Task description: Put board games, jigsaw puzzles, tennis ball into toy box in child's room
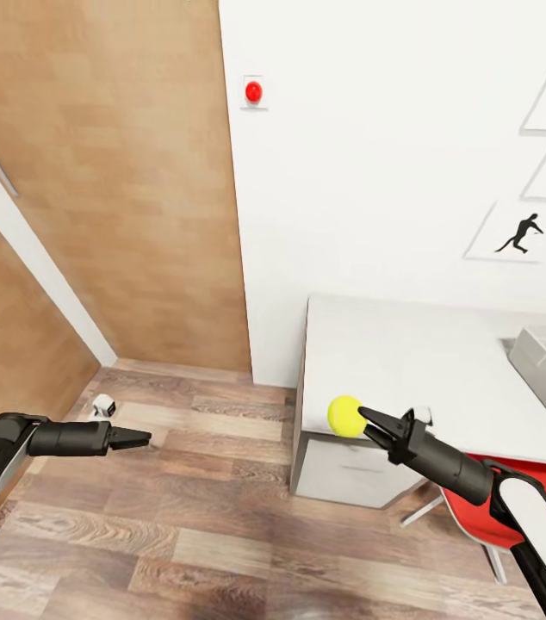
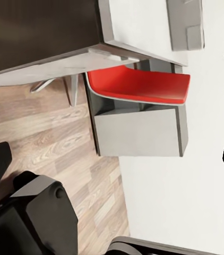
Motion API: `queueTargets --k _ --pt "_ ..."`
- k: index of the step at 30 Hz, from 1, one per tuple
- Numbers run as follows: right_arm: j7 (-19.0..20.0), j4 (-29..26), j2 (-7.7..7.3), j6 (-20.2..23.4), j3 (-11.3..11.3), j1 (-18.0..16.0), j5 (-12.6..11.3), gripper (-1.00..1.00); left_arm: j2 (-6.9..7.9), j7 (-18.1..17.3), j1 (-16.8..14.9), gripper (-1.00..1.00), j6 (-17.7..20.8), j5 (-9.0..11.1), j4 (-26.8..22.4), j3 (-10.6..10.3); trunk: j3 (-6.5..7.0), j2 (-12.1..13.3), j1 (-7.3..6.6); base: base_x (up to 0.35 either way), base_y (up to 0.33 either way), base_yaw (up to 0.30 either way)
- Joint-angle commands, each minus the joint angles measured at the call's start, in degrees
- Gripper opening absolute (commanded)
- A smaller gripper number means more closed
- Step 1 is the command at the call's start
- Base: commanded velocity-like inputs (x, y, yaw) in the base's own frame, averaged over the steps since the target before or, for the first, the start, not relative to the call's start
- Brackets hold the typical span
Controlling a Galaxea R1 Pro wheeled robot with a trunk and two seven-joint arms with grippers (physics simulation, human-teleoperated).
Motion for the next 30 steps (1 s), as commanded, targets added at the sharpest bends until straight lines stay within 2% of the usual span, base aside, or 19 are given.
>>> queueTargets --k 1,2,6,14,17,19,22,25,30 --pt "0.6 0.0 -0.02 0.0 0.0 0.0 0.7 -1.0 0.12 -0.1 0.0 1.0 0.6 0.4 0.0 -0.4 0.02 -0.1 0.03 0.0 0.0 0.0" --pt "1.4 0.0 -0.01 -1.0 0.1 0.0 1.6 -1.0 0.22 -0.1 -0.1 1.0 0.6 0.4 0.0 -0.4 0.11 -0.1 0.03 0.0 0.0 0.0" --pt "3.0 0.0 -0.05 -3.7 0.3 0.0 2.4 -1.0 0.3 -0.1 0.0 1.0 0.6 0.4 0.0 -0.4 0.49 -0.1 0.03 0.0 0.0 0.0" --pt "4.4 0.0 -0.03 -4.8 0.4 0.0 2.8 -1.0 -0.06 -0.1 -0.4 1.0 0.9 0.4 0.0 -0.1 1.25 -0.1 0.03 0.0 0.0 0.0" --pt "4.5 0.0 -0.04 -4.8 0.3 0.0 5.0 -1.0 -0.84 0.0 -0.5 1.0 0.7 0.4 0.0 -0.1 1.53 -0.1 0.03 0.0 0.0 0.0" --pt "4.6 0.0 -0.01 -4.9 0.1 0.0 6.8 -1.0 -1.77 2.8 -0.5 1.0 0.7 0.5 0.0 0.0 1.72 -0.1 0.03 0.0 0.0 0.0" --pt "4.6 0.0 0.0 -4.9 0.1 0.0 7.9 -1.0 -2.27 4.9 -0.5 1.0 0.7 0.5 -0.1 0.0 2.0 -0.1 0.03 0.0 0.0 0.0" --pt "4.6 0.0 0.01 -5.3 0.1 0.0 8.3 -1.0 -2.43 5.6 -0.5 1.0 0.7 0.5 -0.1 0.0 2.29 -0.1 0.03 0.0 0.0 0.0" --pt "4.6 0.0 0.01 -9.2 1.3 0.0 8.5 -1.0 -2.49 5.9 -0.5 1.0 0.6 0.5 -0.1 -0.1 2.76 -0.1 0.03 0.0 0.0 0.0"
